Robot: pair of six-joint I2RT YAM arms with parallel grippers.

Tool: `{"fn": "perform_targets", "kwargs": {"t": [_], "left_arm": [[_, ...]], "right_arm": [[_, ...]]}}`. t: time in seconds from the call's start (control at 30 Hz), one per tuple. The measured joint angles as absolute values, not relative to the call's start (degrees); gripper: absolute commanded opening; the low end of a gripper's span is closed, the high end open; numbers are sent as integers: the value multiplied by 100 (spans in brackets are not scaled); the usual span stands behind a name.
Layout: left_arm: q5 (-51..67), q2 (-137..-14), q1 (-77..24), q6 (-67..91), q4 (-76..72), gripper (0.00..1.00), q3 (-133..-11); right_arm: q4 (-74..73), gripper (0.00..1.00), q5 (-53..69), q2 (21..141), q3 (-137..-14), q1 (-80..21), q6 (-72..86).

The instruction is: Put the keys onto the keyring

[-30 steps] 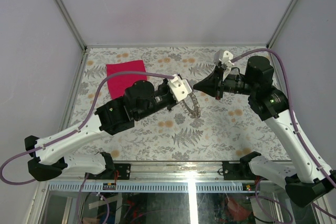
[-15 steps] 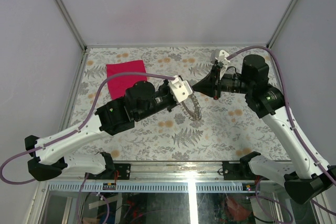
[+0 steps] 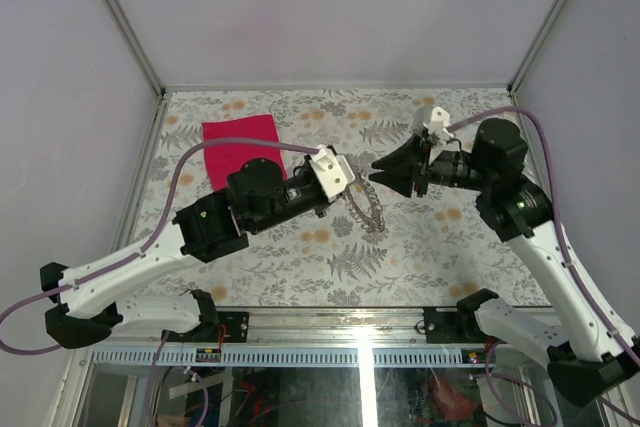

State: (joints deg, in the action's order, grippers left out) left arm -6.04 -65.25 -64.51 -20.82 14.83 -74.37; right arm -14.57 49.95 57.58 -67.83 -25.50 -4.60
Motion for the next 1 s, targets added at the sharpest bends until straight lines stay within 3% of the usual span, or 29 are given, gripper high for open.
{"fn": "perform_targets", "kwargs": {"t": [0.17, 0.33, 0.73, 1.0], "left_arm": [[-99, -6233, -6226, -1651, 1210, 0, -7192], [937, -5905, -5328, -961, 725, 0, -6849], [3977, -5784, -3393, 1439, -1752, 0, -5861], [5022, -6031, -3035, 2766, -3389, 0, -5673]], "right_arm": [[-864, 41, 4707, 4910, -6274, -2550, -534], [-193, 42, 4456, 4353, -5913, -2550, -517], [843, 43, 4668, 4716, -5913, -2550, 106], [1527, 43, 5120, 5273, -5940, -2550, 860]]}}
